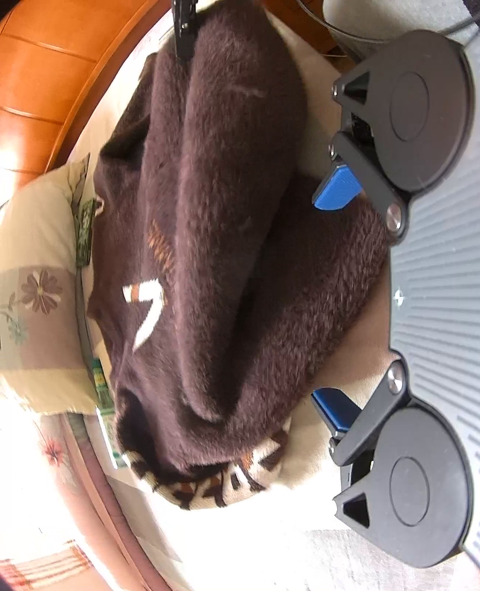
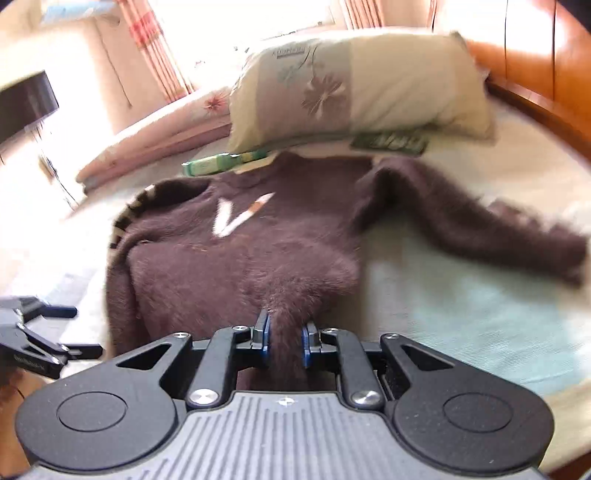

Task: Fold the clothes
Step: 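Open the right gripper to release the sweater and lift away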

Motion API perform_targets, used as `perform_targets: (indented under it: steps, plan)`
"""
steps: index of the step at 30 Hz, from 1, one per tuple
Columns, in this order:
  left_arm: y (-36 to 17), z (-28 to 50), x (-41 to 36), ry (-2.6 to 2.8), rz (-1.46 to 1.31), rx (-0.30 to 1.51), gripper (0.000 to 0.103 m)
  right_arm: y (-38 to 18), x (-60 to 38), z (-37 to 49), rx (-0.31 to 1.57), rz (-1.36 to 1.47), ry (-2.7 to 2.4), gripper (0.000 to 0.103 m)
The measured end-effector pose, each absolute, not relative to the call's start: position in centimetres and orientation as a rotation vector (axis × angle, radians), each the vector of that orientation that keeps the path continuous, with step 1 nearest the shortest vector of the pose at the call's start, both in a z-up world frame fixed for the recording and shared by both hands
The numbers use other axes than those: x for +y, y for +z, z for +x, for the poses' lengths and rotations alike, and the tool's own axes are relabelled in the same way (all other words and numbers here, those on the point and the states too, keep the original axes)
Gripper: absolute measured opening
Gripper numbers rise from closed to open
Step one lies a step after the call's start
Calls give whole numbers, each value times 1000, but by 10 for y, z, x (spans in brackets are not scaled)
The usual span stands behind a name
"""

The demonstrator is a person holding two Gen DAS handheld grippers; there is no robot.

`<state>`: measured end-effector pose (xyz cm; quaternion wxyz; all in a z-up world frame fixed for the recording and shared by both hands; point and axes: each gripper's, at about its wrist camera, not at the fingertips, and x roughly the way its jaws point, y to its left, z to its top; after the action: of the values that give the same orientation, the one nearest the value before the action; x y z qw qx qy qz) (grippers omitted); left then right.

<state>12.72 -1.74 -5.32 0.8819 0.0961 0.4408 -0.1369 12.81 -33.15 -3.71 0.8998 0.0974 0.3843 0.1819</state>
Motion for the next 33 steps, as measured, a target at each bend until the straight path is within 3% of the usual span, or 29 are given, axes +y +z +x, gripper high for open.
perform_targets:
  steps: [5, 12, 16, 24, 26, 33]
  plan:
    - [-51, 127, -25, -291, 213, 913, 102, -36, -352, 121, 825, 175, 308, 36]
    - [-53, 129, -26, -284, 223, 924, 102, -63, -374, 123, 866, 328, 306, 39]
    - [-58, 131, -23, -278, 226, 941, 102, -72, -364, 127, 883, 335, 311, 48]
    - [-69, 130, -11, -295, 211, 963, 102, -77, -330, 121, 857, 348, 354, 57]
    - [-73, 130, -7, -315, 186, 971, 102, -75, -319, 117, 844, 336, 364, 64]
    - [-90, 131, 1, -393, 96, 1006, 102, -67, -293, 105, 814, 329, 386, 65]
